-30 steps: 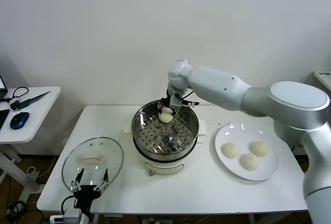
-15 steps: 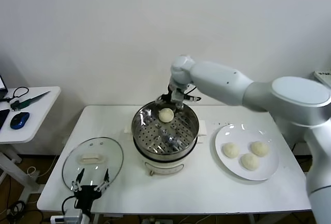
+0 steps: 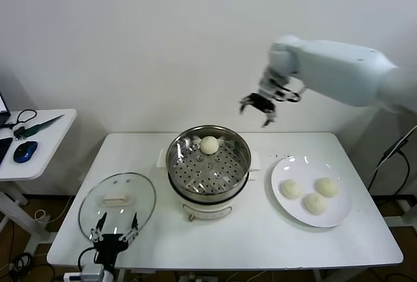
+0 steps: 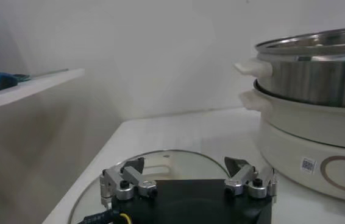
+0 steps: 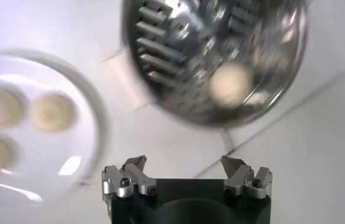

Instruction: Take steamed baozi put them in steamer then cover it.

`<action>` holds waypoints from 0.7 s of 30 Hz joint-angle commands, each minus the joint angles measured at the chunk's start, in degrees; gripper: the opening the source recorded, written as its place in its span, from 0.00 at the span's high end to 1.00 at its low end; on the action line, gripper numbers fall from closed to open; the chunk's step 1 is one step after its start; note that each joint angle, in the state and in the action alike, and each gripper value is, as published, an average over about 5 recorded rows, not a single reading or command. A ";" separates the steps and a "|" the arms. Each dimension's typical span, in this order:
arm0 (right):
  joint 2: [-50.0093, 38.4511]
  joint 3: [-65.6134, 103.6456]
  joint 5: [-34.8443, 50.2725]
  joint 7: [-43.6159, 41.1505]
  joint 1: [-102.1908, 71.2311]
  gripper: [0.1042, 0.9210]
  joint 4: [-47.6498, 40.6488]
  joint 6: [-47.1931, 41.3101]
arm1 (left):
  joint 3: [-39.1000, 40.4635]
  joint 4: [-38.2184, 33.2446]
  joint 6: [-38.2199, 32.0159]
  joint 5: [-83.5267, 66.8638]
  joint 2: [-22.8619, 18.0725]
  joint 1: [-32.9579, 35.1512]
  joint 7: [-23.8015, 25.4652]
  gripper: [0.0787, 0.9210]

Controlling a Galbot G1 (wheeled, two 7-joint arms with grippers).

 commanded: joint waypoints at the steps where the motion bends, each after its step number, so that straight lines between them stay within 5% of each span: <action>1: -18.43 -6.72 10.54 1.91 -0.97 0.12 13.79 -26.39 | -0.07 0.08 -0.02 -0.16 0.12 -0.05 0.03 0.12; 9: -19.13 -1.49 9.47 6.02 -10.29 0.12 17.67 -33.35 | -0.20 0.28 0.00 -0.21 0.36 0.06 0.07 0.12; 21: -15.01 10.46 -0.75 9.18 -25.55 0.12 9.78 -35.19 | -0.34 0.57 -0.41 -0.36 0.49 0.76 0.00 0.12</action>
